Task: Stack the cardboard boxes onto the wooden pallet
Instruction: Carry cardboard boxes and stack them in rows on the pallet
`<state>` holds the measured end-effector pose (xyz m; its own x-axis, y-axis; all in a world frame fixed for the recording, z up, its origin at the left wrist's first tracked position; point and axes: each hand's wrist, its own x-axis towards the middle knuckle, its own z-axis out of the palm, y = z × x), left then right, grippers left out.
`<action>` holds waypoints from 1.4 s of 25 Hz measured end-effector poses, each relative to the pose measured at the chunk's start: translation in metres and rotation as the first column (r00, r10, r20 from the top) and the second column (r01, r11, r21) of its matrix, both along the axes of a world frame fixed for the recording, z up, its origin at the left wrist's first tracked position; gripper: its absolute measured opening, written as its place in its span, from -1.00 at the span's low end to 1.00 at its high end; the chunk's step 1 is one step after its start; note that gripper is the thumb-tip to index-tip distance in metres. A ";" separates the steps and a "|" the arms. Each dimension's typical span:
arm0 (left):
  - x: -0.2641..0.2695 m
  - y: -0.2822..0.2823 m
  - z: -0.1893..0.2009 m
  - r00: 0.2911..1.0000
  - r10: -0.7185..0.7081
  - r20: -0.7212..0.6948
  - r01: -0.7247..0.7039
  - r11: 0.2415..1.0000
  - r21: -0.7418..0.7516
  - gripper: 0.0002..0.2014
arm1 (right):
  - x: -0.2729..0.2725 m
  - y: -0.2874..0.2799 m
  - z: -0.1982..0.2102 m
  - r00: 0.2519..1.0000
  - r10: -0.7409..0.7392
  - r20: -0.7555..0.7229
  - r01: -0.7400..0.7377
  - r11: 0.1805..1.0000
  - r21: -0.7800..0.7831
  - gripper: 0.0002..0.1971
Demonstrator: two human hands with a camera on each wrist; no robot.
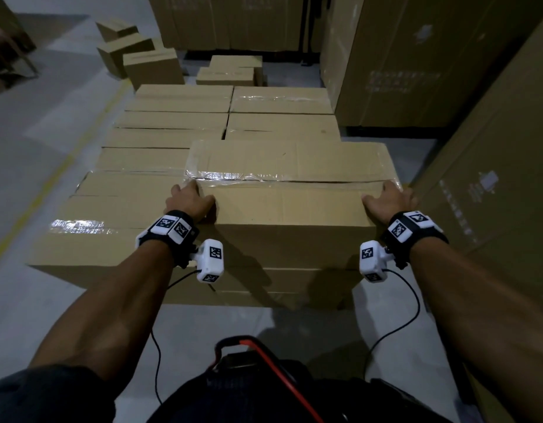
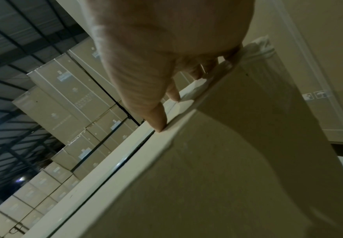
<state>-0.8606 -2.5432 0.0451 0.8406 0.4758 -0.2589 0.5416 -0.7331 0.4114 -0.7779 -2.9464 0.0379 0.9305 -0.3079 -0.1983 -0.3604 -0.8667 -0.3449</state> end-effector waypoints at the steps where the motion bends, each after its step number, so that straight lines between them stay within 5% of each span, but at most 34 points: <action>1: -0.003 -0.003 0.001 1.000 -0.017 -0.006 0.017 0.999 0.034 -0.52 | -0.002 0.000 0.000 1.000 0.012 -0.007 -0.012 0.999 -0.034 -0.40; 6: -0.025 -0.026 -0.006 0.973 -0.230 0.021 0.211 0.923 0.323 -0.57 | -0.019 0.015 -0.005 0.982 0.189 0.027 -0.179 0.961 -0.211 -0.46; 16: -0.079 -0.075 -0.024 0.878 -0.465 0.110 0.372 0.809 0.456 -0.54 | -0.101 0.049 -0.011 0.907 0.386 0.167 -0.344 0.909 -0.236 -0.51; 26: -0.179 -0.082 -0.074 0.908 -0.419 -0.026 0.405 0.858 0.317 -0.37 | -0.218 0.026 -0.057 0.964 0.241 0.115 -0.233 0.969 -0.083 -0.43; 35: -0.205 -0.095 -0.115 0.966 -0.246 -0.082 0.258 0.942 0.213 -0.37 | -0.227 0.002 -0.103 0.985 0.156 -0.069 -0.149 0.984 0.100 -0.44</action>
<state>-1.0657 -2.6382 -0.0695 0.9281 0.3006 -0.2198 0.3445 -0.9173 0.1998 -1.0052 -2.9446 -0.0652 0.9463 -0.1403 -0.2914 -0.2547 -0.8786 -0.4039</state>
